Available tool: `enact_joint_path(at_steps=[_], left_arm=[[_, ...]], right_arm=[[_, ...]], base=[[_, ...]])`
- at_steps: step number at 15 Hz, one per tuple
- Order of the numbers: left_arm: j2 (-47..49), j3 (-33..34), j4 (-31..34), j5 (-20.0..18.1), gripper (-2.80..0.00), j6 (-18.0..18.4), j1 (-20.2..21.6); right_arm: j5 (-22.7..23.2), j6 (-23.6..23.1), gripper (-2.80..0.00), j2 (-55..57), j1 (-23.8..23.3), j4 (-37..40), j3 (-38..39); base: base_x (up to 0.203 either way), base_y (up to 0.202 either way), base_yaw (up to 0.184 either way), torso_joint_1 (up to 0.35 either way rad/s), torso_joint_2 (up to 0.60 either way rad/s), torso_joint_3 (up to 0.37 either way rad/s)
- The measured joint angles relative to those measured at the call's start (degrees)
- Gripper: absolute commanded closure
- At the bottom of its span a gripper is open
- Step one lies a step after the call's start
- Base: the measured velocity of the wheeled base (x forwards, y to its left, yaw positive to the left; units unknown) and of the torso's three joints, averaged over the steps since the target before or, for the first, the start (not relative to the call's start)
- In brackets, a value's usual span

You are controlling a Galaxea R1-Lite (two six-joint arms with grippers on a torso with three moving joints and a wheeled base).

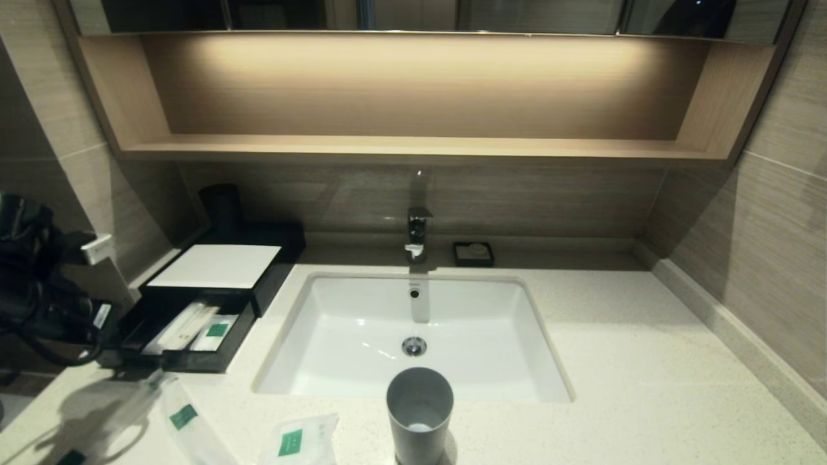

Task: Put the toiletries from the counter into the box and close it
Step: Open the drawer, then pick up the bathroom toiletry

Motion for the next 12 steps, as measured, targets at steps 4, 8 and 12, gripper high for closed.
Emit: enact_joint_path(at_steps=[4, 8, 12], left_arm=[[-0.58, 0.02, 3.87, -3.31, 0.0, 11.11, 6.58], [-2.51, 0.08, 11.18, -3.61, 0.0, 17.7, 9.41], [-4.89, 2.08, 16.93, -3.53, 0.0, 22.65, 10.88]], right_arm=[[0.0, 0.02, 0.0, 0.0, 0.0, 0.0, 0.0], [0.0, 0.0, 0.0, 0.0, 0.0, 0.0, 0.0], [0.0, 0.02, 0.0, 0.0, 0.0, 0.0, 0.0]], base=[[0.0, 0.0, 0.0, 0.0, 0.0, 0.0], [0.0, 0.0, 0.0, 0.0, 0.0, 0.0], [0.0, 0.0, 0.0, 0.0, 0.0, 0.0]])
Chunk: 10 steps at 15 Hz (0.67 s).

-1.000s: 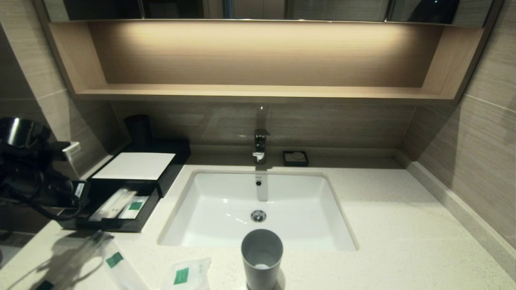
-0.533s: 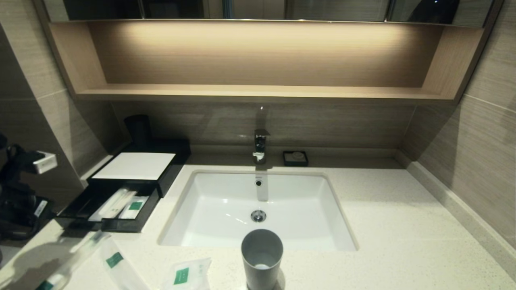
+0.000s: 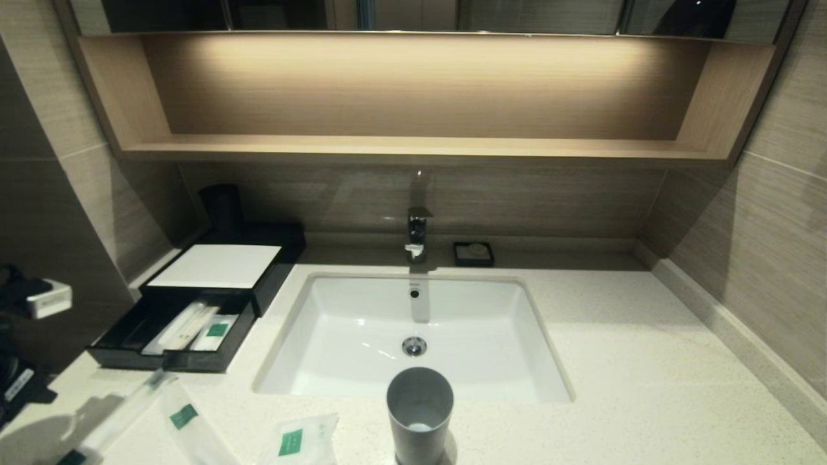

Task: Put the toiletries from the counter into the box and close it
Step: Pick up the bathroom toiletry

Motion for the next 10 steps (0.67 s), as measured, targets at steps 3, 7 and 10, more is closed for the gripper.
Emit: enact_joint_path(at_steps=[3, 7, 10], left_arm=[[-0.33, 1.43, 0.0, 0.06, 0.0, 5.72, 2.68], [-0.11, 3.78, 0.0, -0.09, 0.0, 14.63, 5.82], [0.15, 5.05, 0.04, -0.24, 0.0, 15.16, 6.01]], right_arm=[[-0.02, -0.02, 0.0, 0.0, 0.0, 0.0, 0.0], [0.0, 0.0, 0.0, 0.0, 0.0, 0.0, 0.0], [0.0, -0.01, 0.0, 0.0, 0.0, 0.0, 0.0]], base=[[0.0, 0.0, 0.0, 0.0, 0.0, 0.0], [0.0, 0.0, 0.0, 0.0, 0.0, 0.0], [0.0, 0.0, 0.0, 0.0, 0.0, 0.0]])
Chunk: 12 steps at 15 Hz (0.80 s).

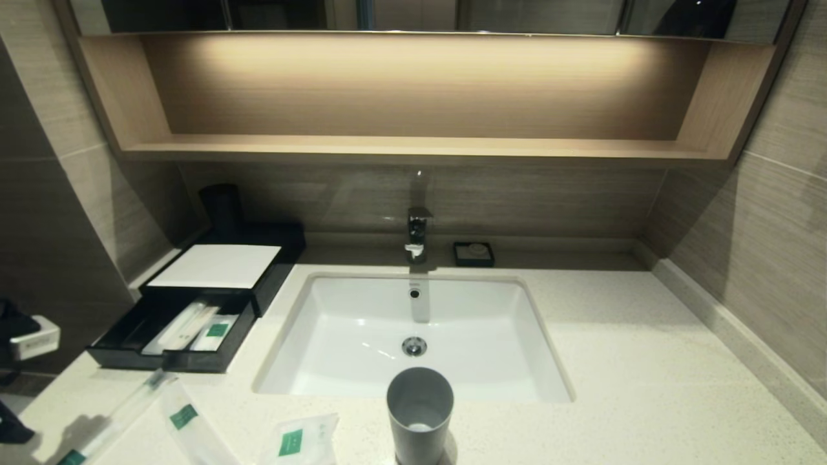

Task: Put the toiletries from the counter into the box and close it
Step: Pick up the bathroom toiletry

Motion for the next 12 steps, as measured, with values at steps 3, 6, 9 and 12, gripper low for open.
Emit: enact_joint_path(at_steps=[3, 6, 9, 12], left_arm=[[0.27, 0.76, 0.02, 0.09, 0.0, -0.04, 0.0], [0.57, 2.18, -0.28, 0.33, 0.0, 0.02, 0.07], [0.45, 4.25, -0.56, 0.42, 0.0, -0.56, 0.07], [0.44, 4.67, -0.71, 0.44, 0.0, -1.05, 0.07]], right_arm=[[-0.01, -0.01, 0.0, 0.0, 0.0, 0.0, 0.0], [0.0, -0.01, 0.0, 0.0, 0.0, 0.0, 0.0], [0.0, -0.02, 0.0, 0.0, 0.0, 0.01, 0.0], [0.0, 0.01, 0.0, 0.0, 0.0, 0.0, 0.0]], base=[[0.0, 0.0, 0.0, 0.0, 0.0, 0.0], [0.0, 0.0, 0.0, 0.0, 0.0, 0.0], [0.0, 0.0, 0.0, 0.0, 0.0, 0.0], [0.0, 0.0, 0.0, 0.0, 0.0, 0.0]])
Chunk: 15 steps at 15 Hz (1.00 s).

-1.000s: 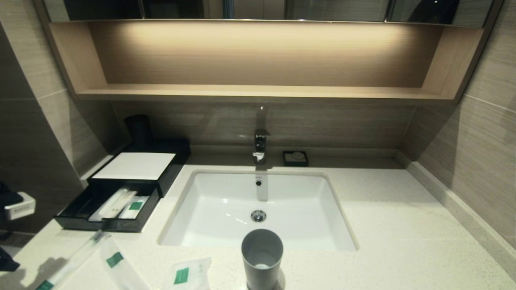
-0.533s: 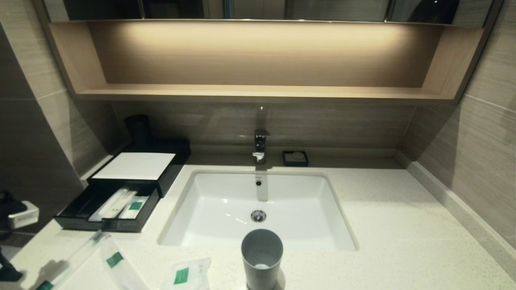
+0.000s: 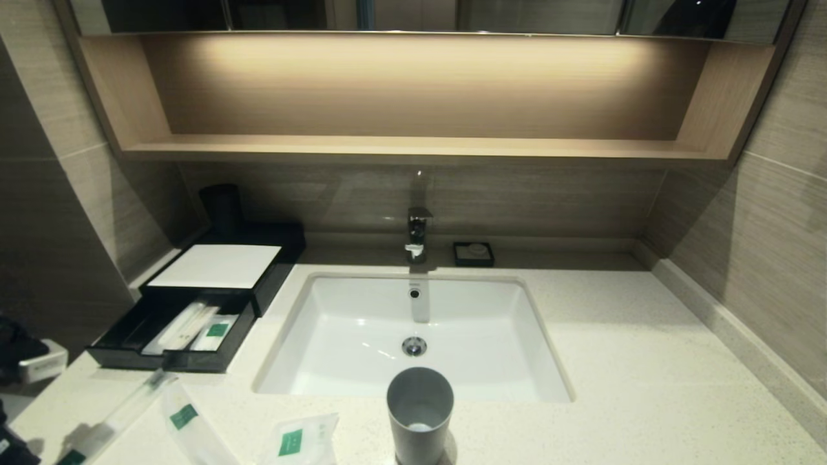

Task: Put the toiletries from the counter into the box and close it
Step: Pick up the bathroom toiletry

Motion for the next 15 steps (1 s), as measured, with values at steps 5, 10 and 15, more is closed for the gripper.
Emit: enact_joint_path(at_steps=[5, 10, 15], left_arm=[[-0.27, 0.69, 0.07, 0.44, -2.8, -0.66, 0.0], [0.2, 0.85, -0.11, 0.88, -2.8, -0.66, -0.07], [1.41, 1.05, -0.72, 0.91, -2.8, -0.56, -0.07]], right_arm=[[0.0, 0.0, 0.0, 0.0, 0.0, 0.0, 0.0], [0.0, 0.0, 0.0, 0.0, 0.0, 0.0, 0.0], [0.0, -0.02, 0.0, 0.0, 0.0, 0.0, 0.0]], base=[[0.0, 0.0, 0.0, 0.0, 0.0, 0.0], [0.0, 0.0, 0.0, 0.0, 0.0, 0.0], [0.0, 0.0, 0.0, 0.0, 0.0, 0.0]])
